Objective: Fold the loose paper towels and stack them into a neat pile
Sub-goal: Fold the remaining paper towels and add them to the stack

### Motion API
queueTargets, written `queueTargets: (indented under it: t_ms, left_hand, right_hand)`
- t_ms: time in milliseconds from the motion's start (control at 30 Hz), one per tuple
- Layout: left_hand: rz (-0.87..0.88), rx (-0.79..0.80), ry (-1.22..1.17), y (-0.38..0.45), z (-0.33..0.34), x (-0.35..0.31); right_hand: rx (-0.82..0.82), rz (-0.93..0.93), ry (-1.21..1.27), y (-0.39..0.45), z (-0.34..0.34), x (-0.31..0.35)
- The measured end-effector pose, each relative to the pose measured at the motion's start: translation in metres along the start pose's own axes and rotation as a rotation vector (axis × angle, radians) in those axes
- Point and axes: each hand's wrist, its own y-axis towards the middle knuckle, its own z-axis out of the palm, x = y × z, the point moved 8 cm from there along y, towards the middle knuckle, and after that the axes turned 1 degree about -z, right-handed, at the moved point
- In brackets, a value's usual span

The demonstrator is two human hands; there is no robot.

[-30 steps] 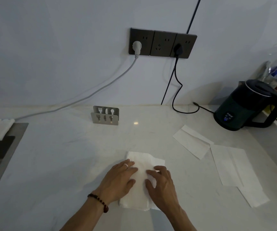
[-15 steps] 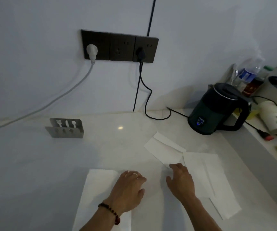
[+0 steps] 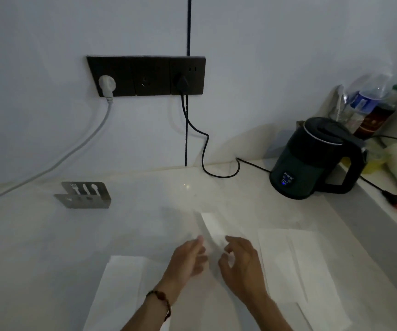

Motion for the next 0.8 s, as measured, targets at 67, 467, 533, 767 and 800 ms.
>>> queueTargets:
  t_ms: [67, 467, 533, 767, 800]
  left_hand:
    - [-0.141, 0.044, -0.291, 0.002, 0.008, 0.003]
    - [-0.114, 0.018, -0.280, -0.031, -0.019, -0.001]
    - [-0.102, 0.107, -0.340, -0.043, -0.029, -0.006]
    - [-0.033, 0.177, -0.370, -0.068, -0.085, -0.016]
    - [0.000, 0.137, -0.333, -0.071, -0.096, -0.018]
  right_hand:
    - [0.060, -0.052, 0.042, -0.020, 0.005, 0.019]
    - [-0.106, 0.663, 0.504, -0.067, -0.024, -0.004]
    - [-0.051, 0.815, 0.664, -0.071, -0.014, -0.008]
    - [0.329, 0.880, 1.267, -0.078, 0.043, 0.063]
    - [0.311, 0.849, 1.237, -0.078, 0.044, 0.068]
